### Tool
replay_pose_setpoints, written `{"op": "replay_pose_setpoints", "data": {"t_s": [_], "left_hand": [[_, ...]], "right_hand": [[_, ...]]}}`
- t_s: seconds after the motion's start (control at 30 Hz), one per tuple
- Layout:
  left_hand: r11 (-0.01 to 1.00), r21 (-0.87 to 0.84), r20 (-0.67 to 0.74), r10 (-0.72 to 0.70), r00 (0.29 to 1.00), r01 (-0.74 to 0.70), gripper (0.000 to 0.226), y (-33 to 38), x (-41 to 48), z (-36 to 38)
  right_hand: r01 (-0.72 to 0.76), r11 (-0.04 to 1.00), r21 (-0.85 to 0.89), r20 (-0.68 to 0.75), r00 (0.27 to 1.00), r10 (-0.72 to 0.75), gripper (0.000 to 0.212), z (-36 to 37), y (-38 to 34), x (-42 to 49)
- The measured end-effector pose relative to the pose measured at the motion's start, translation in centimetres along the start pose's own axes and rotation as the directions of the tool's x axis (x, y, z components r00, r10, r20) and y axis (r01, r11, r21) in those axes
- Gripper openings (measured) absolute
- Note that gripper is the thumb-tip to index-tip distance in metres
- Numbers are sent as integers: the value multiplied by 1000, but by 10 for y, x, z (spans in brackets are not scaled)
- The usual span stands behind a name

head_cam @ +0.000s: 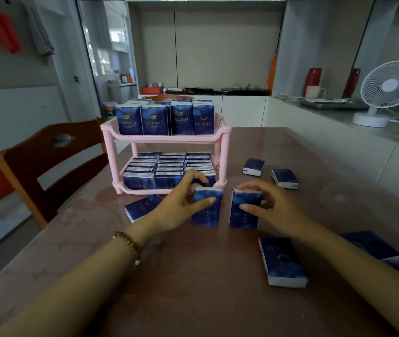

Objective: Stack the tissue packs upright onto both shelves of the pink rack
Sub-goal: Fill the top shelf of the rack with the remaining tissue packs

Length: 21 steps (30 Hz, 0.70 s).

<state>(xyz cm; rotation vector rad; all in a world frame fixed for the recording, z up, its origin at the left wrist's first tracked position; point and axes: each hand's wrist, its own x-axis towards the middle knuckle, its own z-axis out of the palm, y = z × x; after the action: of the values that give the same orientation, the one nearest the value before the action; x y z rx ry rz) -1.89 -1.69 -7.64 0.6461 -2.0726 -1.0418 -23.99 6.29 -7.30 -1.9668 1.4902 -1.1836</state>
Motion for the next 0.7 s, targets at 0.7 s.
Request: {"op": "replay_pose_setpoints", "data": {"t_s": [0.7], "left_hand": [[825,523,-19,261,965,-213,17,133,76,-132]], "right_hand": [[286,958,25,-158,947,-279,27,-57,-99,132]]}}
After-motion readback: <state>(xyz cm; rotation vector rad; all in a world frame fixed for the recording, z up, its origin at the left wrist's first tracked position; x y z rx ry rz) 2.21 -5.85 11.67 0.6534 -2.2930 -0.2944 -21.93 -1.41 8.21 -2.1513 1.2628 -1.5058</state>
